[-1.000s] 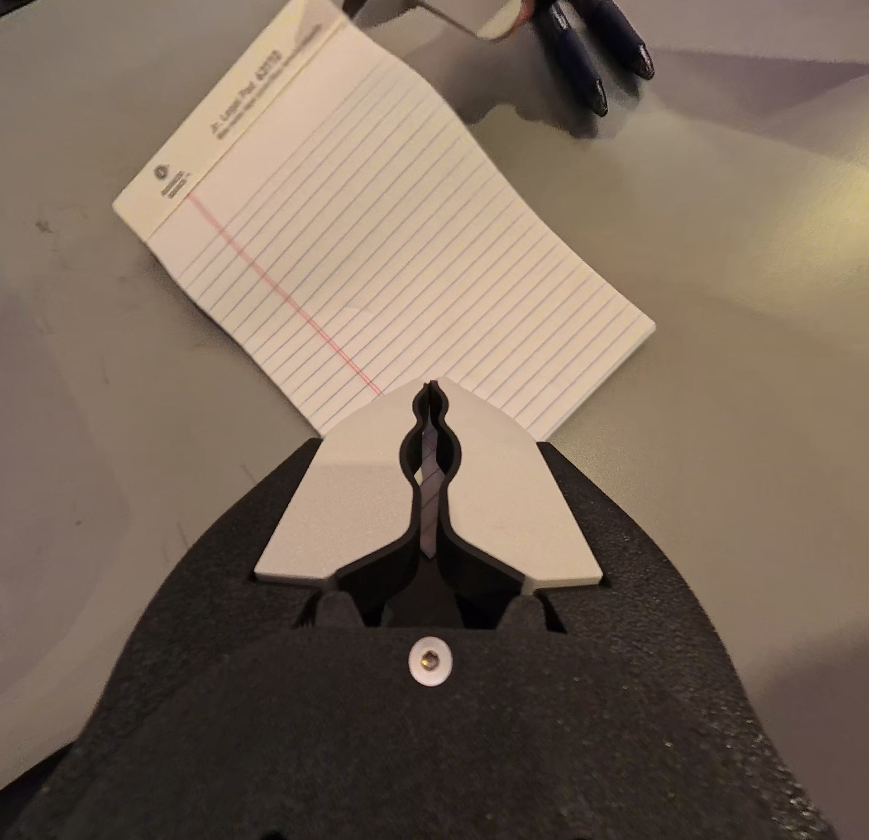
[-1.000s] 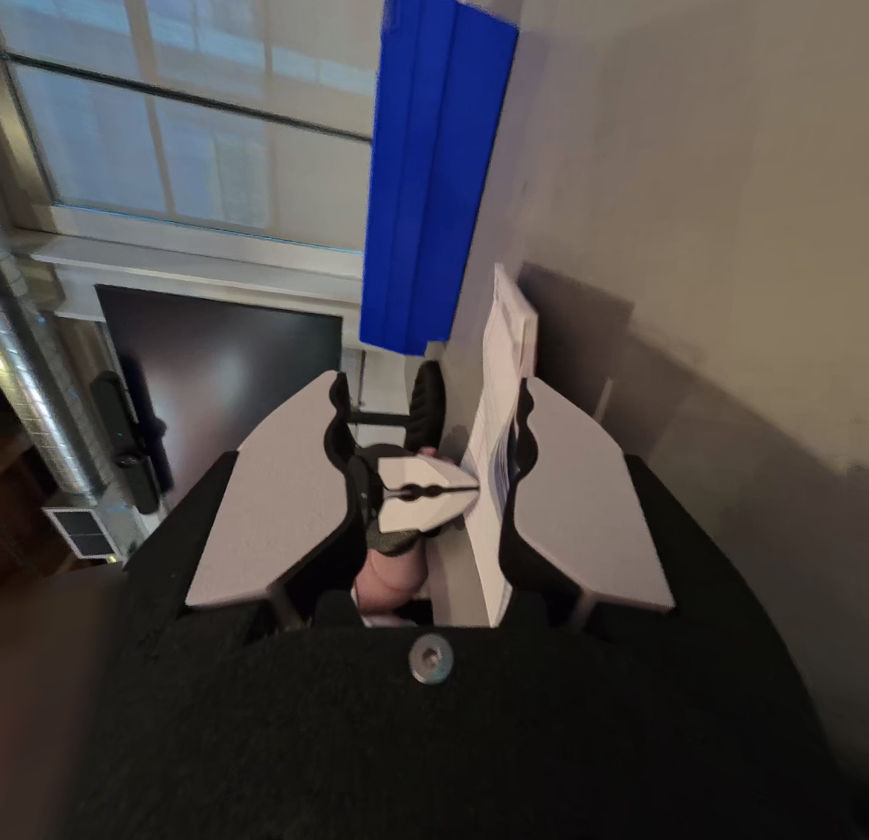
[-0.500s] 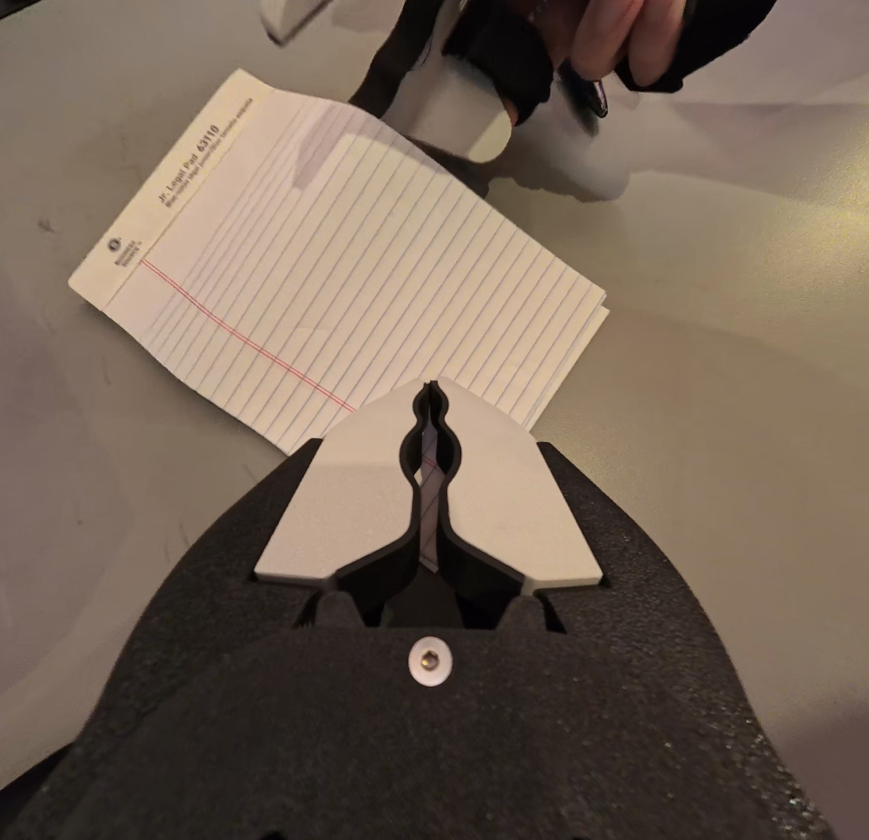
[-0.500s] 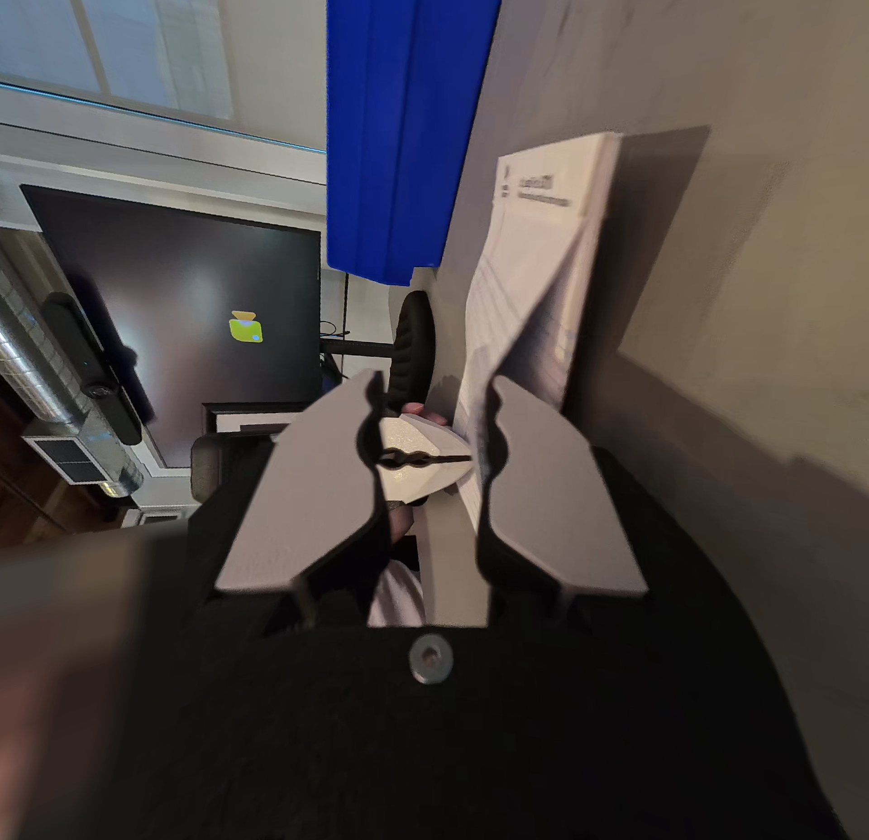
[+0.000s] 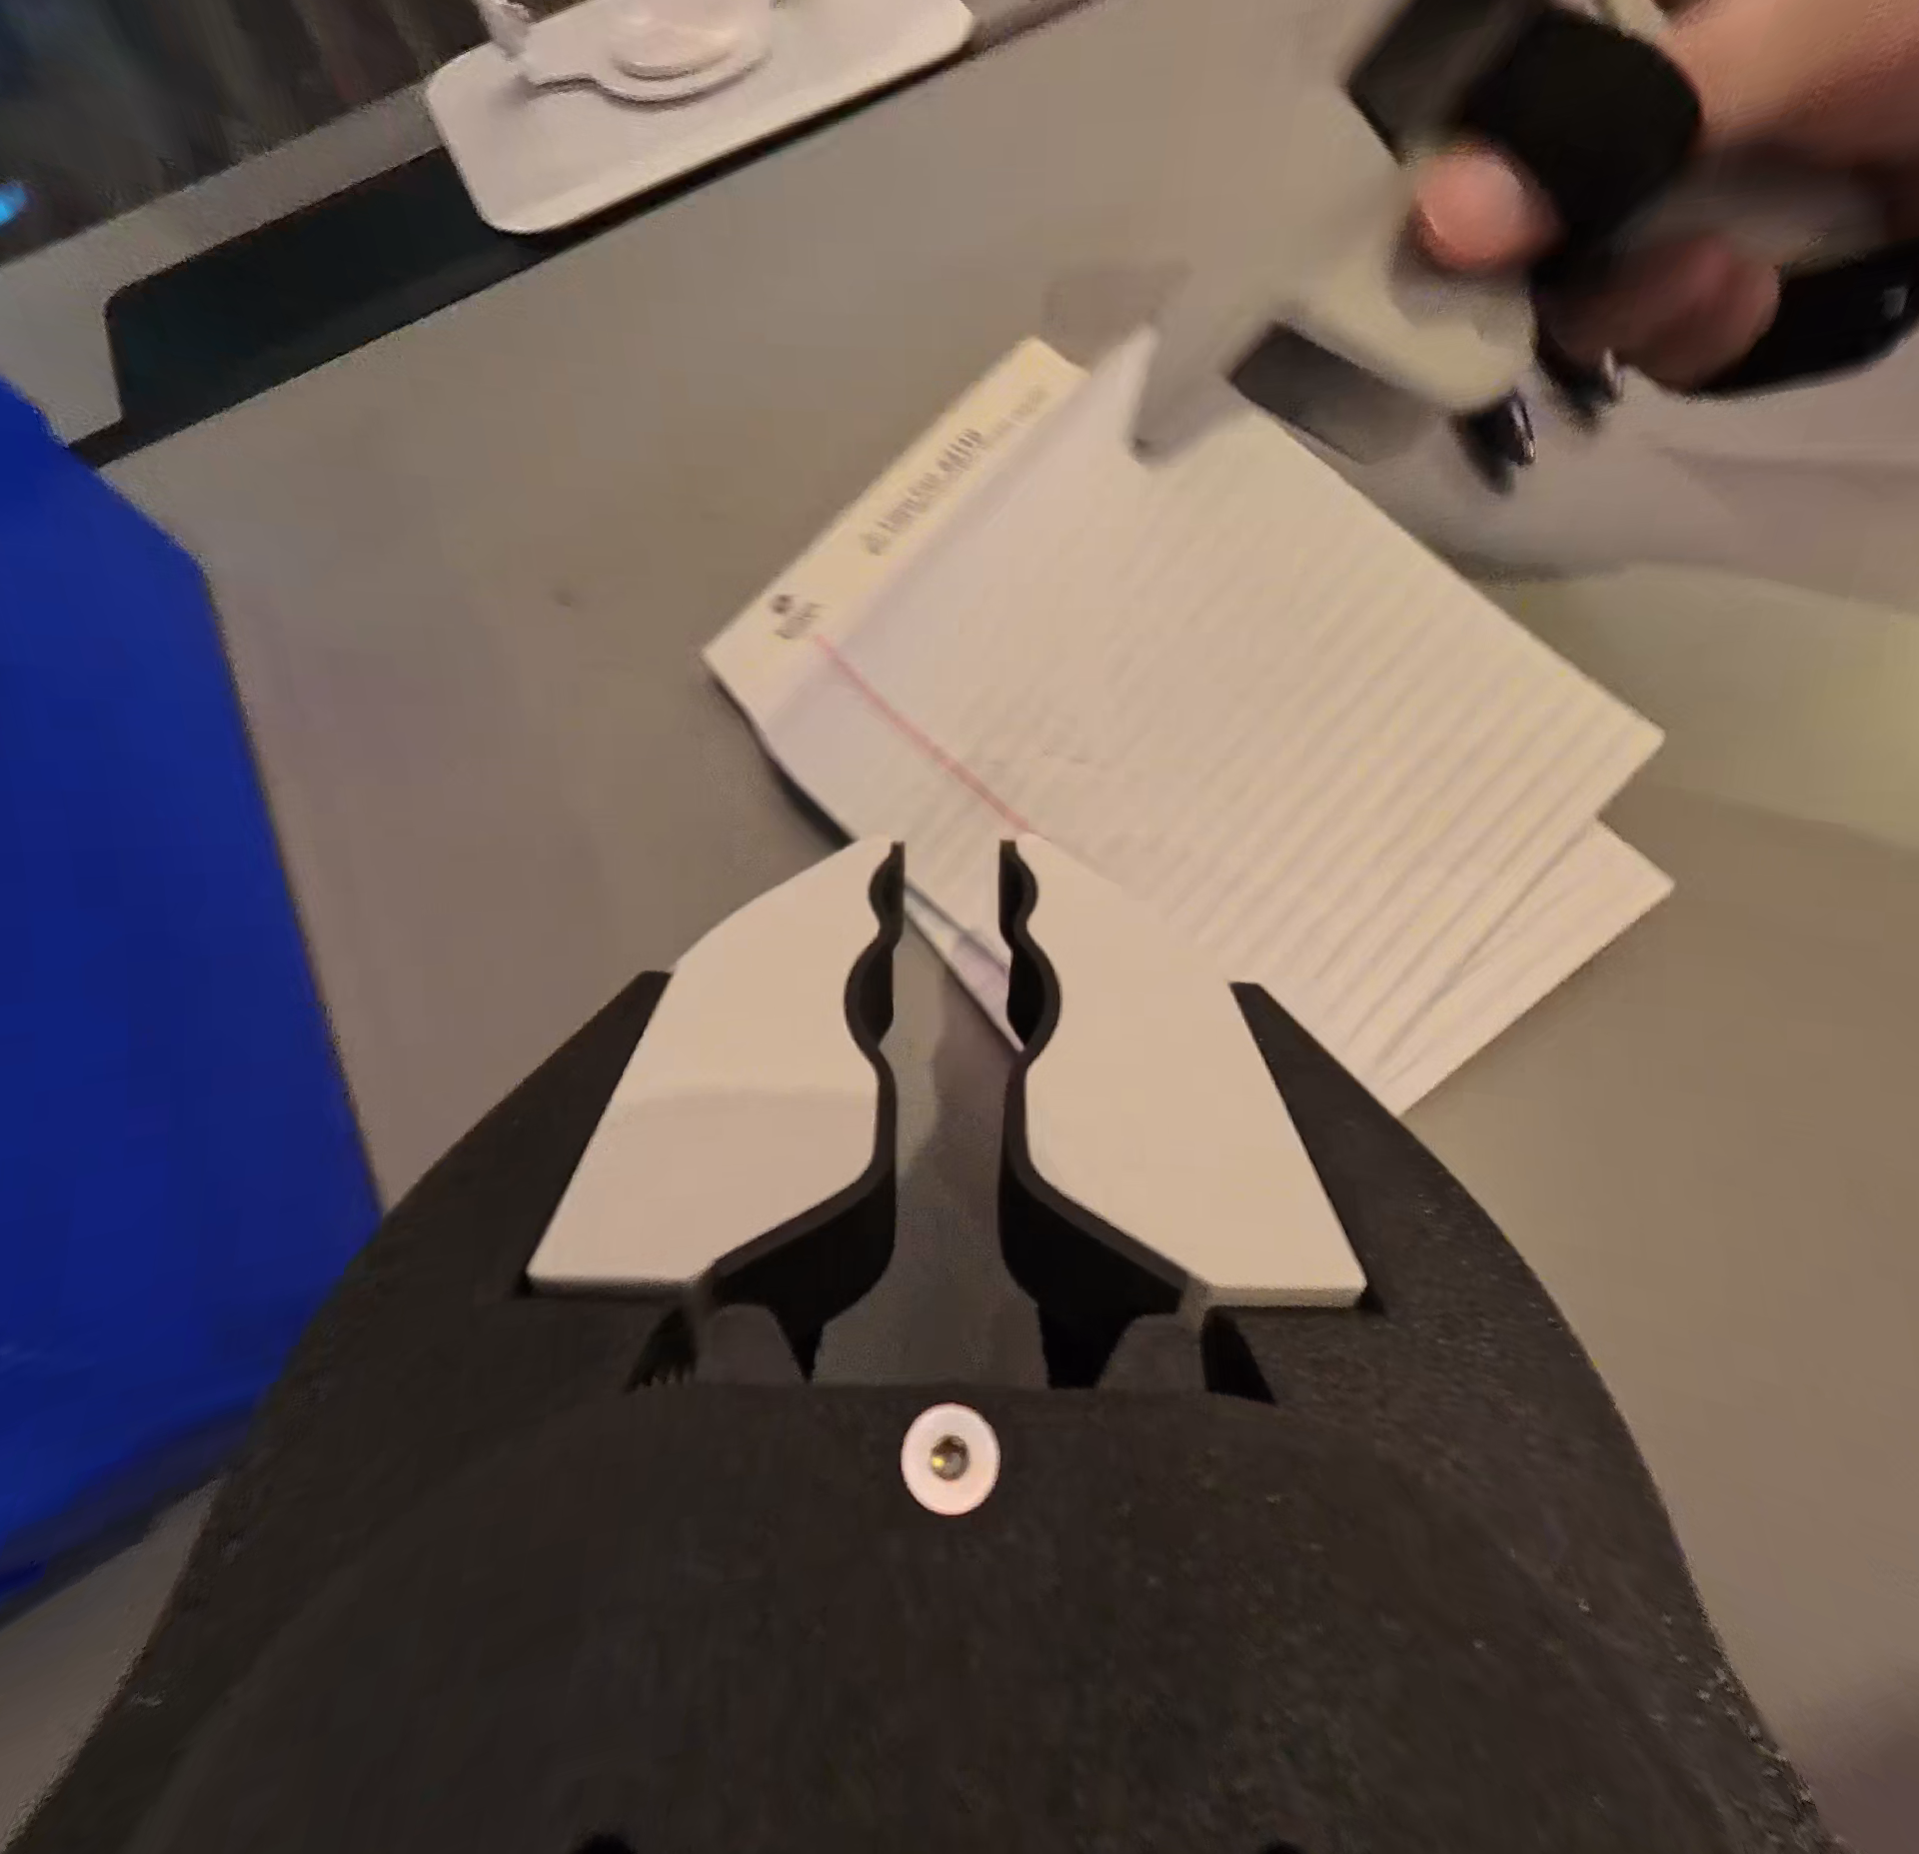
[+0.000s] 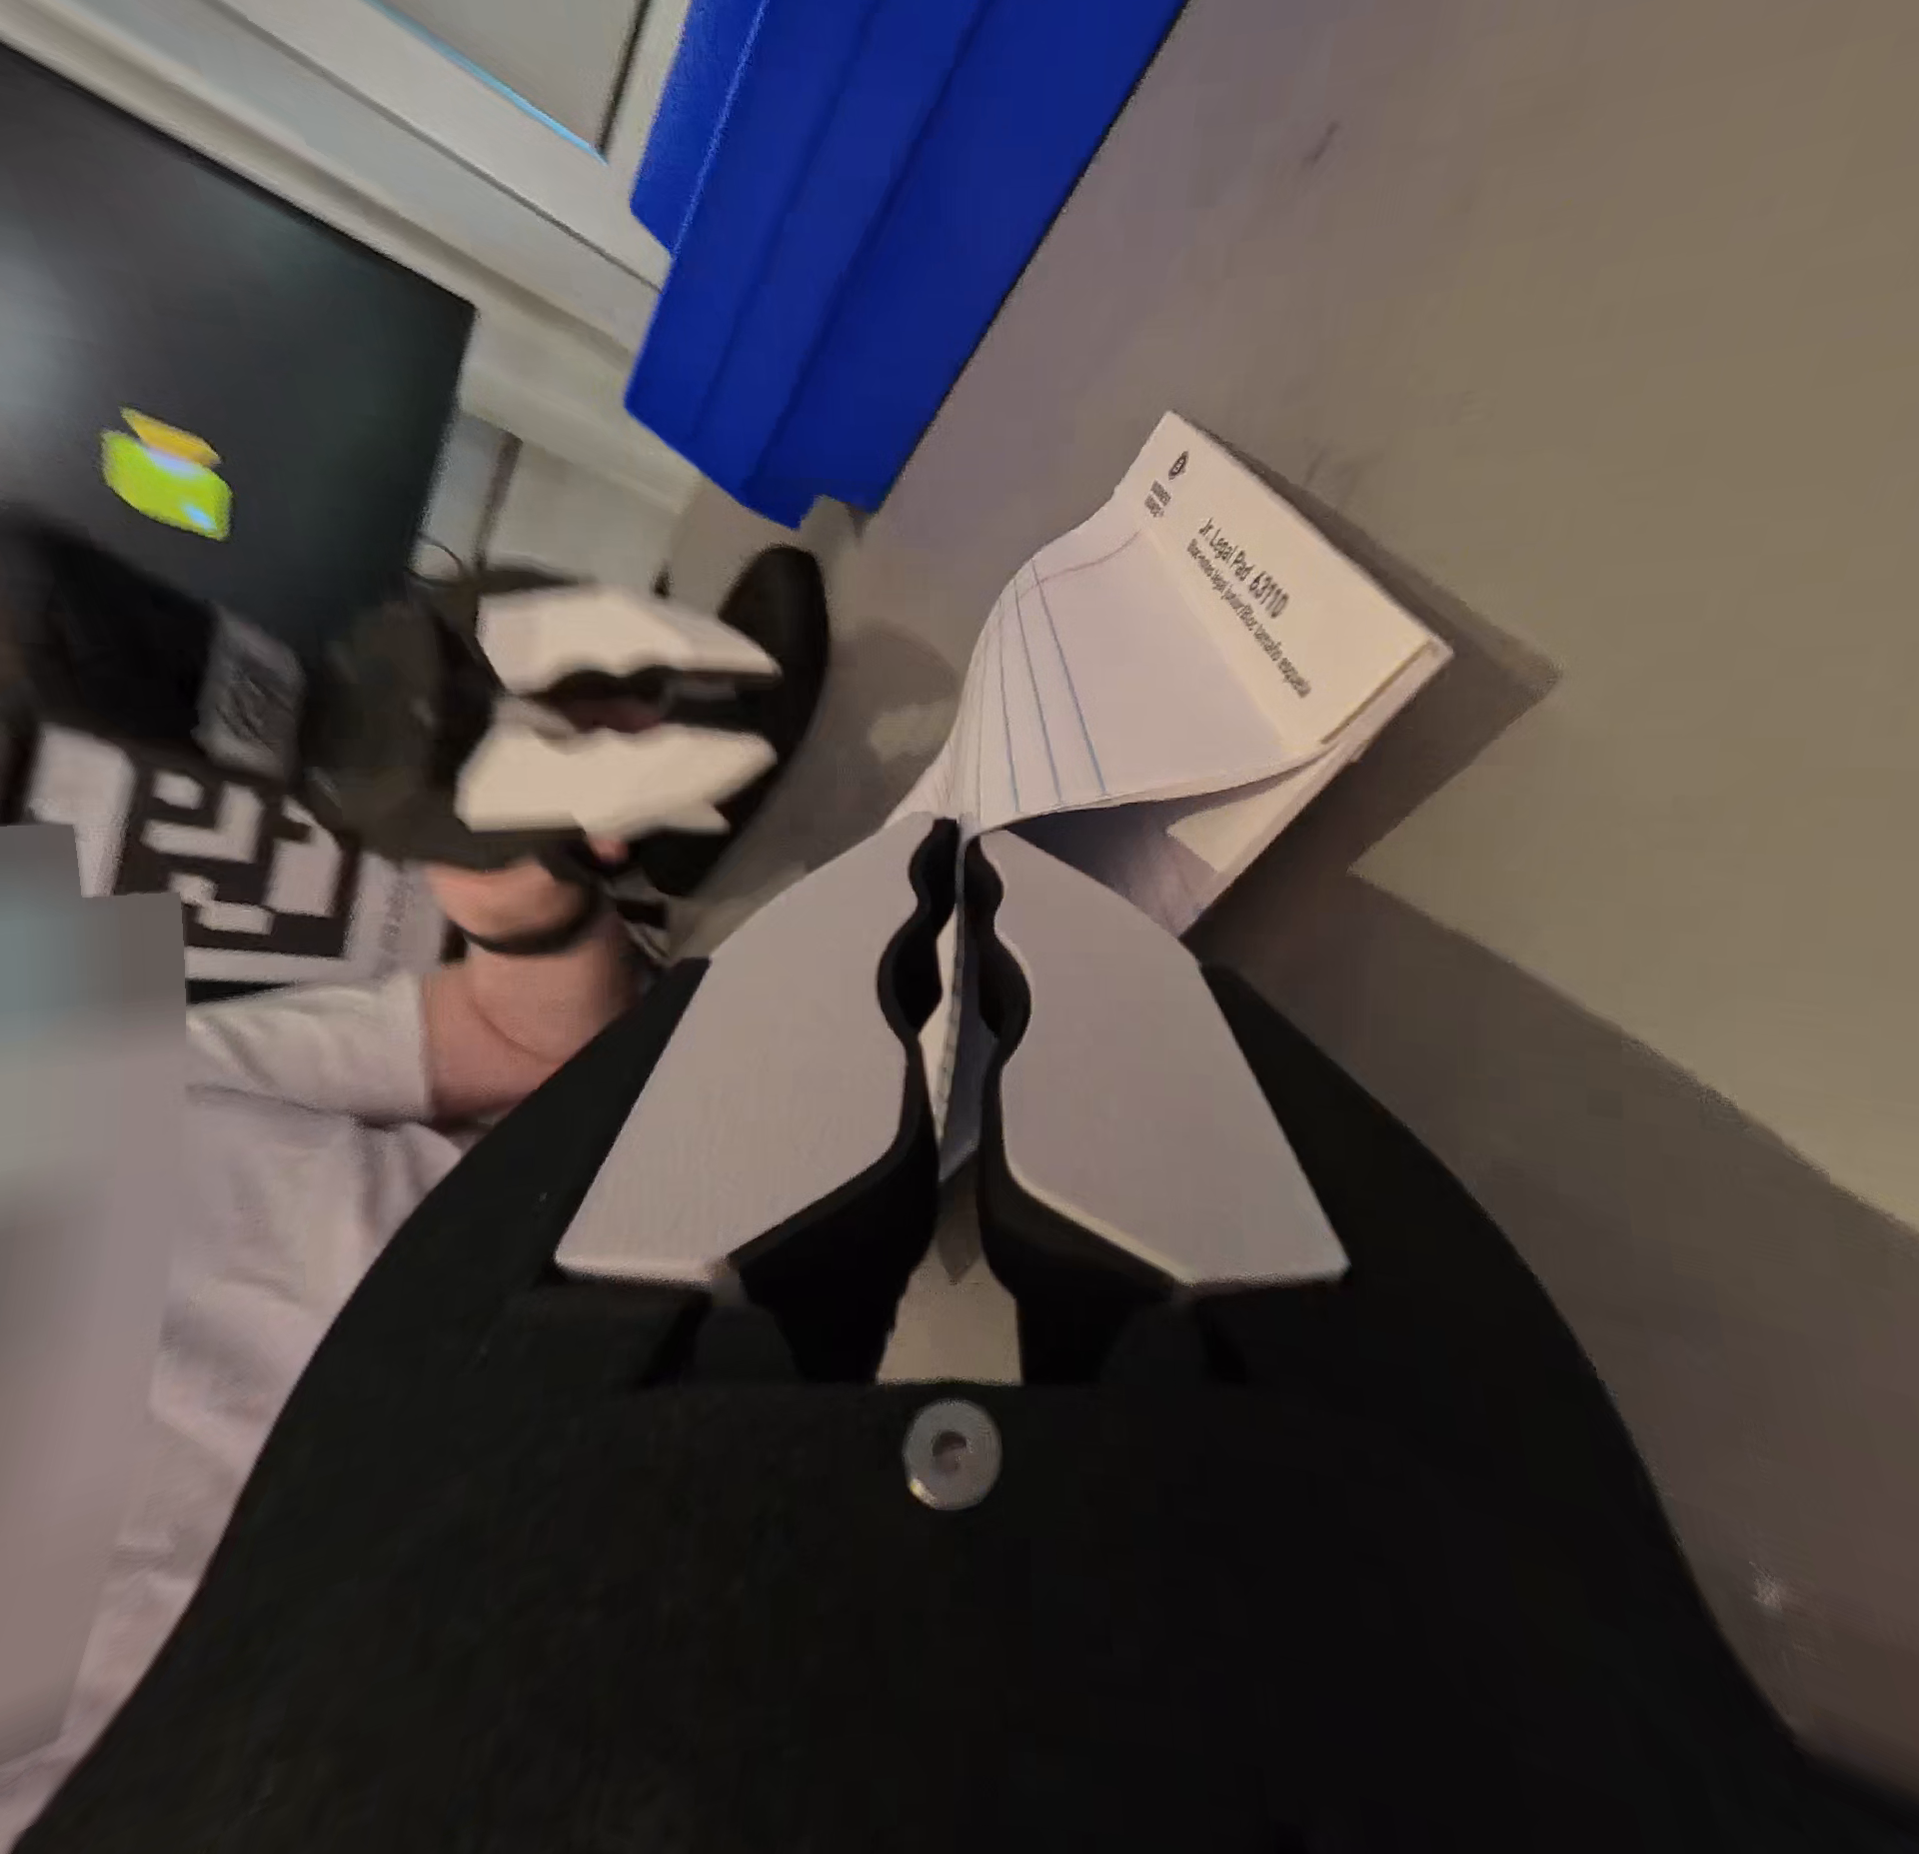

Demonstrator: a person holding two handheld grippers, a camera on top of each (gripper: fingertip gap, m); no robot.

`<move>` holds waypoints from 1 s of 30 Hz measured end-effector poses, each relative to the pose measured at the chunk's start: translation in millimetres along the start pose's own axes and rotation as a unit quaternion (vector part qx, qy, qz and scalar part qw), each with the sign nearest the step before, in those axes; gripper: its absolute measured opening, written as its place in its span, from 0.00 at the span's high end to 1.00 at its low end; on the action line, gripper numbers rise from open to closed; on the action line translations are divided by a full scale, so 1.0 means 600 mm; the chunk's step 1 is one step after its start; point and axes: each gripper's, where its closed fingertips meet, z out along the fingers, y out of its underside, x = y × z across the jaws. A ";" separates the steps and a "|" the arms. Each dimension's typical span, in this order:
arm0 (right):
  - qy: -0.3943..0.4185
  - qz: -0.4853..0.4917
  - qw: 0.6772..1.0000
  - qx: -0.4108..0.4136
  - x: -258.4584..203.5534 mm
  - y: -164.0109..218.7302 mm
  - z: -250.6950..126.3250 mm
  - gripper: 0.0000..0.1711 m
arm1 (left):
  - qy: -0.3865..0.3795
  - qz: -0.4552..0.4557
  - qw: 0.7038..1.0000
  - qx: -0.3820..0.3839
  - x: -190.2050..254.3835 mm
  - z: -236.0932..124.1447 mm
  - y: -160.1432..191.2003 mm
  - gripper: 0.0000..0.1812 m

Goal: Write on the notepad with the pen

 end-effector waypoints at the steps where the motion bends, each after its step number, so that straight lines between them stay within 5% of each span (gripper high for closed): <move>1: 0.008 -0.025 1.000 -0.004 -0.003 0.002 -0.003 0.99 | 0.014 -0.030 0.999 0.000 -0.012 -0.008 -0.013 0.91; 8: 0.000 -0.105 0.994 -0.015 -0.041 0.011 -0.026 0.99 | 0.108 -0.212 0.971 -0.016 -0.087 0.041 -0.038 0.89; 11: 0.002 -0.150 0.988 -0.024 -0.052 0.022 -0.033 0.99 | 0.211 -0.262 0.941 -0.027 -0.064 0.075 -0.067 0.88; 18: -0.018 -0.178 0.981 -0.075 -0.067 0.065 -0.049 0.99 | 0.334 0.019 0.938 -0.085 0.019 0.108 -0.123 0.77; 22: -0.023 -0.194 0.977 -0.085 -0.072 0.072 -0.054 0.99 | 0.433 0.138 0.878 -0.151 0.074 0.122 -0.113 0.71; 30: -0.014 -0.213 0.972 -0.102 -0.069 0.083 -0.065 0.99 | 0.613 0.088 0.741 -0.260 0.142 0.126 -0.083 0.81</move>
